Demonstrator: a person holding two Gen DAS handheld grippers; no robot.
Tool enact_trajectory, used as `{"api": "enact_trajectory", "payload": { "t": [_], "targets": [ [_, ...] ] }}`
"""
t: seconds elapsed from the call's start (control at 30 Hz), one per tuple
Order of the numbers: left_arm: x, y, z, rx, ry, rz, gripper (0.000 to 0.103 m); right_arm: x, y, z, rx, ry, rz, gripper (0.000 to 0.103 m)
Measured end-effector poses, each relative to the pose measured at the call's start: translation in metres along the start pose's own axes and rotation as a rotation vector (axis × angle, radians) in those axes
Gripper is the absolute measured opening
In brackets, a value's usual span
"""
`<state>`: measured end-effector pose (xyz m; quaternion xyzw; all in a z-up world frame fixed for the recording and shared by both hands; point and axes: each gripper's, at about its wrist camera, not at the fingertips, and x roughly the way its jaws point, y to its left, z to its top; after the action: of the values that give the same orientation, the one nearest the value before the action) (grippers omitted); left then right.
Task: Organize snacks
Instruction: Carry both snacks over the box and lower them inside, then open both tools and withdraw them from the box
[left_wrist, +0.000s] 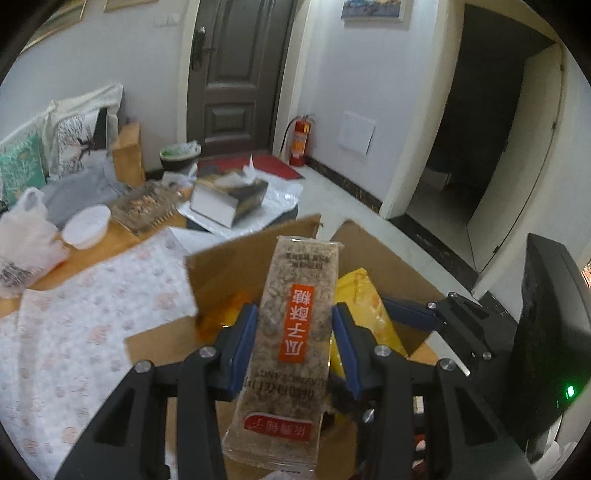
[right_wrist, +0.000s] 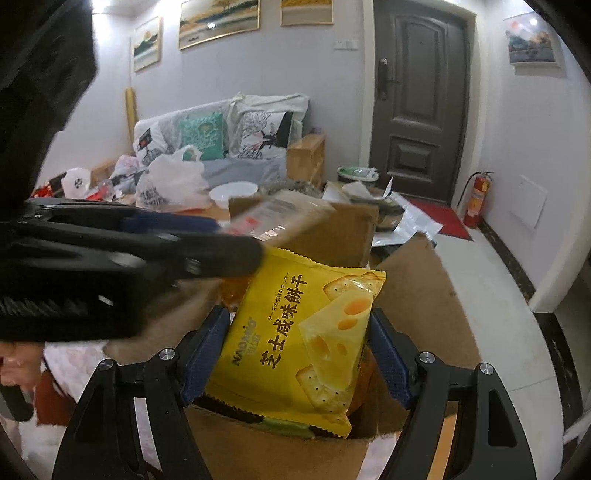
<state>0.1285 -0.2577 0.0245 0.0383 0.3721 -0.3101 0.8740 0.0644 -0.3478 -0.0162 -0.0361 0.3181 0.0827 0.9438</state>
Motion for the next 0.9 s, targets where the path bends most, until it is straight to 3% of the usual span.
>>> {"api": "enact_trajectory", "payload": {
  "t": [0.1,0.2,0.3,0.43,0.53,0.6,0.73,0.9],
  "targets": [
    [0.025,0.001,0.004,-0.017,0.034,0.021,0.039,0.016,-0.007,0.004,-0.009,0.011,-0.001,0.072],
    [0.044,0.008,0.009,-0.056,0.088,-0.031,0.039,0.030,-0.008,0.010,-0.031,0.037,-0.006,0.071],
    [0.052,0.011,0.006,-0.050,0.109,-0.004,0.039,0.036,-0.010,0.012,-0.033,0.051,0.024,0.071],
    [0.057,0.019,0.001,-0.075,0.139,-0.024,0.039,0.038,-0.016,0.011,-0.032,0.057,0.018,0.072],
    [0.049,0.019,0.001,-0.060,0.116,-0.032,0.046,0.037,-0.016,0.009,-0.034,0.065,0.015,0.077],
    [0.041,0.017,0.002,-0.045,0.092,-0.035,0.060,0.032,-0.015,0.008,-0.030,0.056,0.028,0.082],
    [0.018,0.015,0.002,-0.018,0.046,-0.034,0.062,0.021,-0.013,0.007,-0.029,0.048,0.021,0.082],
    [-0.027,0.017,-0.002,-0.017,-0.067,0.000,0.077,-0.004,-0.013,0.008,-0.010,-0.003,0.034,0.085]
  ]
}}
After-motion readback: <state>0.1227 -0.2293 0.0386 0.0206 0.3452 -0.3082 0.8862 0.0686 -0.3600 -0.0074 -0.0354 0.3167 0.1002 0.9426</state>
